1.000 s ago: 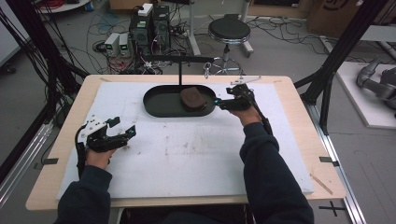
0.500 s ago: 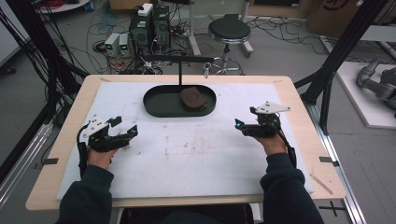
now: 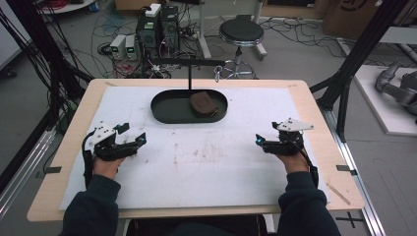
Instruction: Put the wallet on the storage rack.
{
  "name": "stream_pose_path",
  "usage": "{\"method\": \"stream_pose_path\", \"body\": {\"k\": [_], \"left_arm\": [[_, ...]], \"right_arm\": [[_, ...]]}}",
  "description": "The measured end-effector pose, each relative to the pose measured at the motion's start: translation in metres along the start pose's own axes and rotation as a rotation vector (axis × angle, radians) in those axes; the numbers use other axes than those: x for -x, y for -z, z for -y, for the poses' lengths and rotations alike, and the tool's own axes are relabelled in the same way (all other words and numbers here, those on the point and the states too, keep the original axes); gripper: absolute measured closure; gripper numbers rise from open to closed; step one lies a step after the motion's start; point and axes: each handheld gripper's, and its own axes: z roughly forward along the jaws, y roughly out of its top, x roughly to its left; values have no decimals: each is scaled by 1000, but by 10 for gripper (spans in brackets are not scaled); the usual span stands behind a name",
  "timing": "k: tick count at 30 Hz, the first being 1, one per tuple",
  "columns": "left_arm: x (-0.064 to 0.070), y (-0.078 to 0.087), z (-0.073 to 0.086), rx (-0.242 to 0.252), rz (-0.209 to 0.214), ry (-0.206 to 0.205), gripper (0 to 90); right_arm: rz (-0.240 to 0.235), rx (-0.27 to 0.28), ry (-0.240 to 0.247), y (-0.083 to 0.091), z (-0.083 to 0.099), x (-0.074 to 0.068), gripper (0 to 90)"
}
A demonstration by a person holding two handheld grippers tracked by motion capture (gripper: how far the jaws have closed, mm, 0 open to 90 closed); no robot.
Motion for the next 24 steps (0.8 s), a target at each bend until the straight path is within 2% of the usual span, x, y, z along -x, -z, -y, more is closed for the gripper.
{"method": "stream_pose_path", "body": {"k": [11,24], "left_arm": [[0,0,0,1,3,-5,207],[-1,-1,1,-2,-2,-2,207]], "right_arm": [[15,-10,7,1,4,-1,215],[7,-15,13,-2,5,-1,214]]}}
